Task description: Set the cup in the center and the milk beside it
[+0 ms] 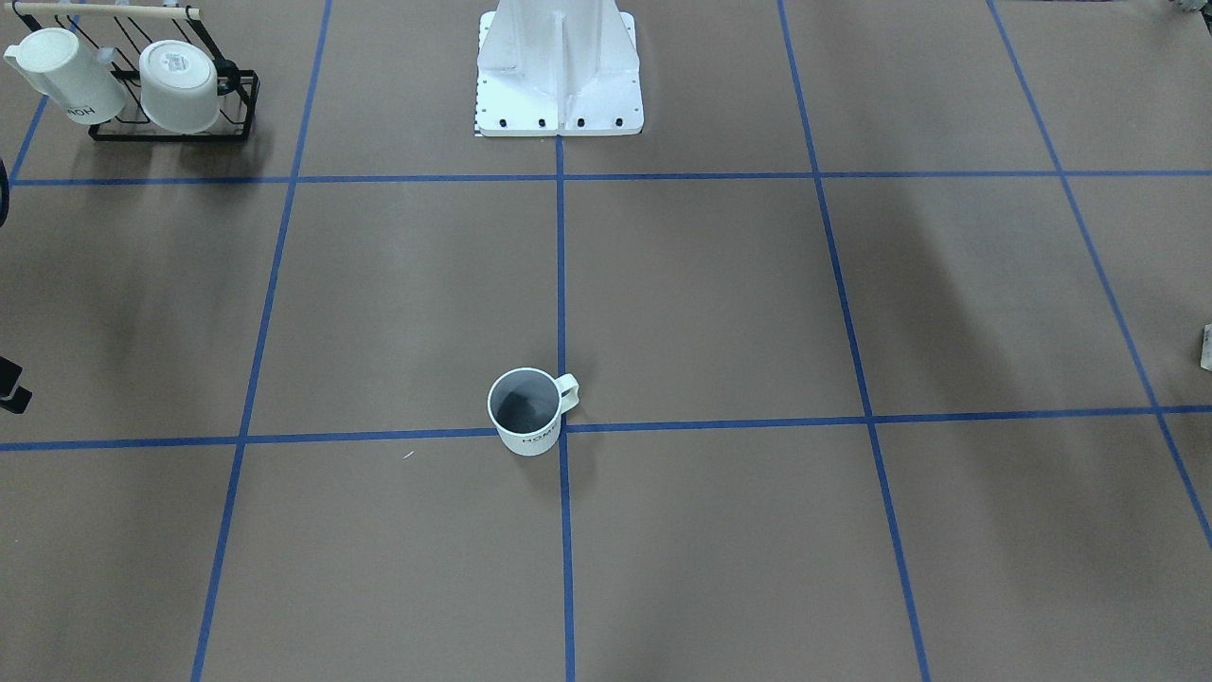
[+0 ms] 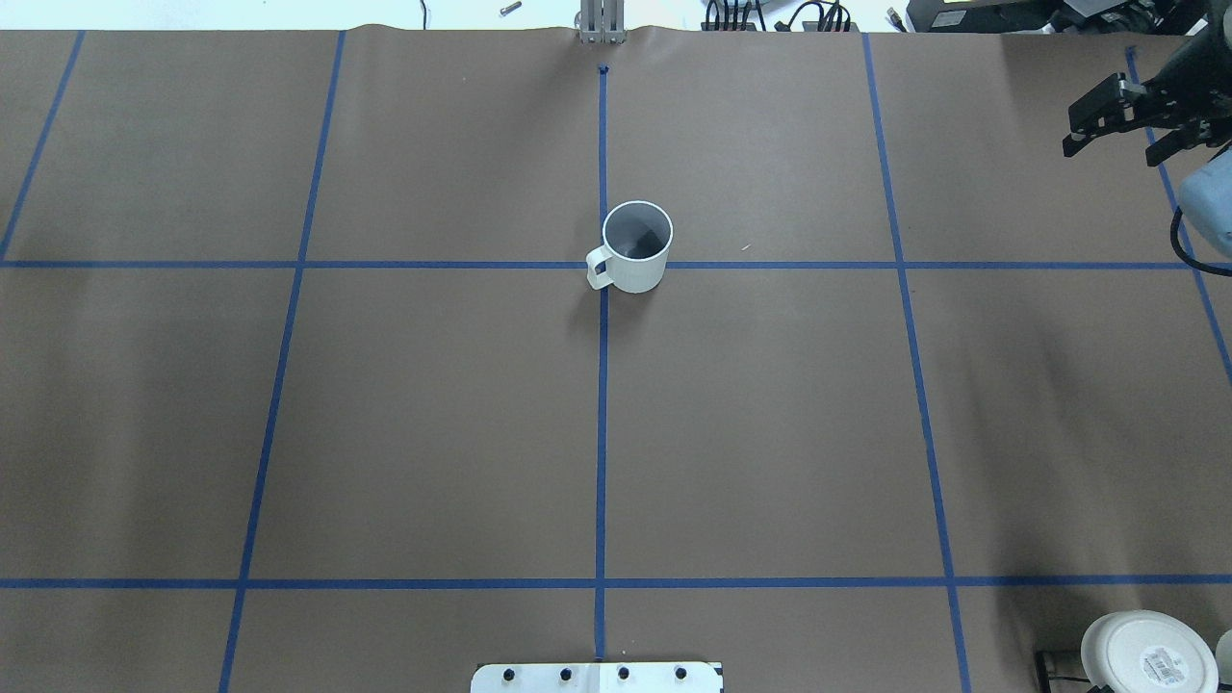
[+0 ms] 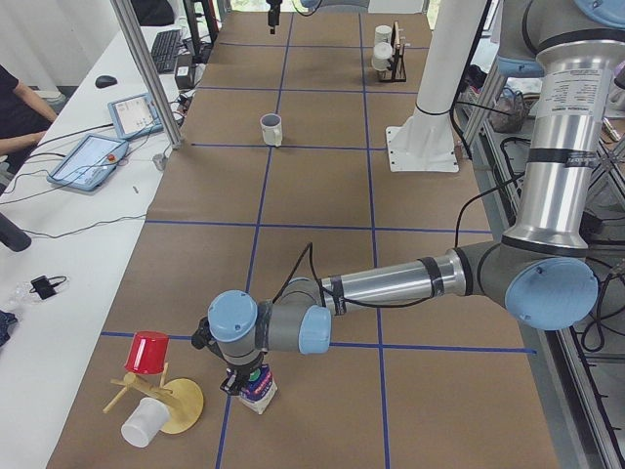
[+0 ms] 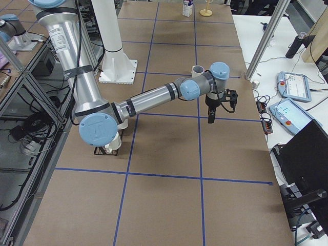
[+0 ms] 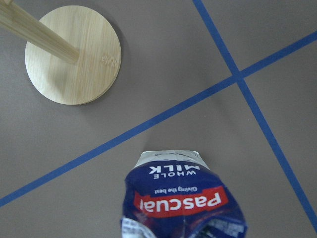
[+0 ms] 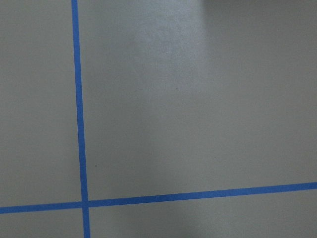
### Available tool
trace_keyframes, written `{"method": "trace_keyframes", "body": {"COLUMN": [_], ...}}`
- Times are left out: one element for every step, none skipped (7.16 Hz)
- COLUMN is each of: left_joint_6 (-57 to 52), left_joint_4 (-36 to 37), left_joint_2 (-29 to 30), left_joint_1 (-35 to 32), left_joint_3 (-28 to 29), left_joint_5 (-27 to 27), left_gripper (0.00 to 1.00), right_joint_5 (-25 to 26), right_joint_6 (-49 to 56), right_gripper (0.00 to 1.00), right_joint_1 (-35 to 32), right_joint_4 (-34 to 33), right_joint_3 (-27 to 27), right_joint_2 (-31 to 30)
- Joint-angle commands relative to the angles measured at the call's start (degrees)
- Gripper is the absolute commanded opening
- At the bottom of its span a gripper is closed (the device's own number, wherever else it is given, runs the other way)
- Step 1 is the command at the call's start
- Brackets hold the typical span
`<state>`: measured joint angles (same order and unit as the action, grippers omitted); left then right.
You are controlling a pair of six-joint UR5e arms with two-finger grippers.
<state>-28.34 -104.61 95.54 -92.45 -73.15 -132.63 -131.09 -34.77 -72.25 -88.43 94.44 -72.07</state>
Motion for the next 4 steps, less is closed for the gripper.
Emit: {"method": "trace_keyframes", "body": {"left_joint_6": [-0.05, -0.05, 0.04, 0.3], "left_joint_4": [3.42, 7.37, 15.15, 24.28], "left_joint_2": [2.27, 3.67, 6.12, 8.76], "left_joint_1": [-0.01, -0.01, -0.09, -0.1], "left_joint_3": [-1.99, -4.26, -8.29, -12.77], "left_joint_5": [-0.34, -0.34, -0.43, -0.43], "left_gripper": [0.0, 0.0, 0.0, 0.0], "right_joint_5": [-0.3, -0.31, -0.31, -0.39], "right_joint_6": [-0.12, -0.12, -0.12, -0.12], "right_gripper": [1.0, 1.0, 1.0, 1.0], "right_joint_1": [0.0, 0.0, -0.08, 0.0], "right_joint_4": [-0.07, -0.07, -0.07, -0.07], "right_joint_3": [0.22, 0.3, 0.31, 0.22], "right_joint_2": [0.0, 0.0, 0.0, 0.0]}}
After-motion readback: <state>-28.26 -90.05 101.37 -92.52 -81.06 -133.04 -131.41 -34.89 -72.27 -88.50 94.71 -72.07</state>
